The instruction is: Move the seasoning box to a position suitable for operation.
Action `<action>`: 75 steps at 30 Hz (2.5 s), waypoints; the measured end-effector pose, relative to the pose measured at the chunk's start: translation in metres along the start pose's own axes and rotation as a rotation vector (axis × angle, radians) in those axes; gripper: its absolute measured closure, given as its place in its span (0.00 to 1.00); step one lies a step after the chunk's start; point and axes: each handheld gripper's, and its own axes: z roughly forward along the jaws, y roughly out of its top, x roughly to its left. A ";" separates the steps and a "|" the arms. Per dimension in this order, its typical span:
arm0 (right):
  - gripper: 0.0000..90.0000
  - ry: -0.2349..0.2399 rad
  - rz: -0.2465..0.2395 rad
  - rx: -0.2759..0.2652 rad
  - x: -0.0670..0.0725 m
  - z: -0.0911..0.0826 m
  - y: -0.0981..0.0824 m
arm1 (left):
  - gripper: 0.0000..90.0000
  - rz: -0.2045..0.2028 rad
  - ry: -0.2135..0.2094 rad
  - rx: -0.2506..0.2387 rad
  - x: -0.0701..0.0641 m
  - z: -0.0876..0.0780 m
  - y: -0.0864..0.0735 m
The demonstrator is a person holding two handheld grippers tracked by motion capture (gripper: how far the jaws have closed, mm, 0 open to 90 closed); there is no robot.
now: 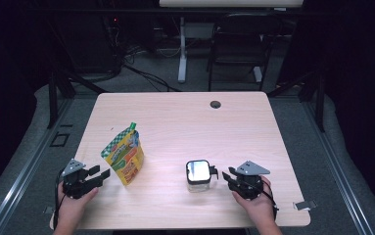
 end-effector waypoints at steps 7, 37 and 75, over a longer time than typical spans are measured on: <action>0.78 0.026 -0.033 0.011 0.010 0.001 0.003 | 0.54 0.001 -0.001 -0.003 0.000 -0.001 -0.001; 0.79 0.052 -0.080 0.051 0.020 0.018 0.006 | 0.54 -0.002 0.009 0.004 0.001 -0.003 -0.004; 0.86 0.068 -0.175 0.084 0.036 0.022 0.011 | 0.54 0.001 0.008 -0.008 0.000 -0.011 -0.006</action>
